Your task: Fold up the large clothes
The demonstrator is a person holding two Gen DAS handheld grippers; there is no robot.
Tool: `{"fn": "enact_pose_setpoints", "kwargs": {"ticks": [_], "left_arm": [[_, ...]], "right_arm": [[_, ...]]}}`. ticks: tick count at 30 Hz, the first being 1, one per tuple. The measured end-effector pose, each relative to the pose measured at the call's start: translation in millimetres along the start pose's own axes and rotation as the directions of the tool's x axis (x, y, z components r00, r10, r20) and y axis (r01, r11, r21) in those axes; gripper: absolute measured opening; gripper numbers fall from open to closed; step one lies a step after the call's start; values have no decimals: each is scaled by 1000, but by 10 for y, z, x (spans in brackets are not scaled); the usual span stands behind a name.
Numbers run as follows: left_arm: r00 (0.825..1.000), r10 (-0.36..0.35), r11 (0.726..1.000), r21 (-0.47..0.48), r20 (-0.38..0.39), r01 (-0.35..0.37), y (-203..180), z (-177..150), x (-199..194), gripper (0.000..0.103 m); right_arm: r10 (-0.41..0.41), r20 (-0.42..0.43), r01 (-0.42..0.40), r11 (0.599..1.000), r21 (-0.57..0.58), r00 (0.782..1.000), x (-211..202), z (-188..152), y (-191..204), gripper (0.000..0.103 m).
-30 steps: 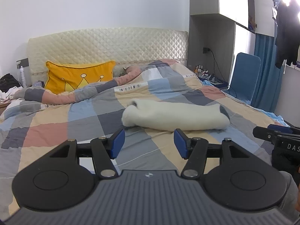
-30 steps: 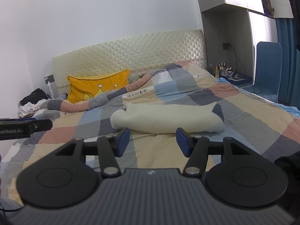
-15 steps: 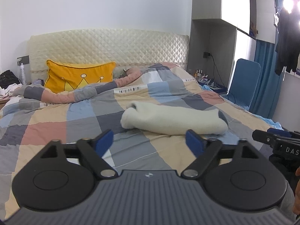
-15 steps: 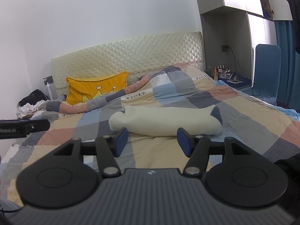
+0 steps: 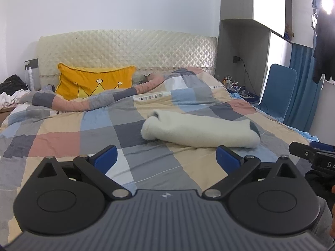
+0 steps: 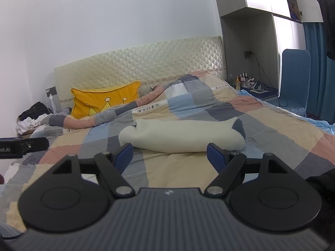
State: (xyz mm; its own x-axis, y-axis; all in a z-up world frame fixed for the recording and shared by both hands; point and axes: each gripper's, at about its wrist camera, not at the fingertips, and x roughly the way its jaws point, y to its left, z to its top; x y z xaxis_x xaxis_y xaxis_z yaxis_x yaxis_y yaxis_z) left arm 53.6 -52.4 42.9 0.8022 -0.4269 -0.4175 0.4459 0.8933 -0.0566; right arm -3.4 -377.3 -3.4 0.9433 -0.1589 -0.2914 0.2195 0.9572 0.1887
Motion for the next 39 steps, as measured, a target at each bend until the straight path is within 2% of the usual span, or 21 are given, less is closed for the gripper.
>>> {"fn": "enact_pose_setpoints", "kwargs": {"ticks": [3,9,20,28,39], "left_arm": [[1000,2,1000,-3,1,-2,7,-1,-14,103],[1000,-1,1000,-3,2,1,3,-2,-32,103],[1000,6,1000,13,-24,-6,-39,-7,-11,103],[1000,16,1000,21,-13,-16,-80,-8,-36,103],[1000,-6,1000,31,-9,6,-112,-6,-66,103]], "right_arm": [[-8,7,8,1000,15,1000,15,-2,-14,103],[-17,-26,18,999,28,1000,67,-18,-37,103],[-26,-20,26,1000,15,999,61,-32,4,103],[-19,-23,19,1000,8,1000,80,-39,19,103],[-25,-11,25,1000,6,1000,49,-47,21,103]]}}
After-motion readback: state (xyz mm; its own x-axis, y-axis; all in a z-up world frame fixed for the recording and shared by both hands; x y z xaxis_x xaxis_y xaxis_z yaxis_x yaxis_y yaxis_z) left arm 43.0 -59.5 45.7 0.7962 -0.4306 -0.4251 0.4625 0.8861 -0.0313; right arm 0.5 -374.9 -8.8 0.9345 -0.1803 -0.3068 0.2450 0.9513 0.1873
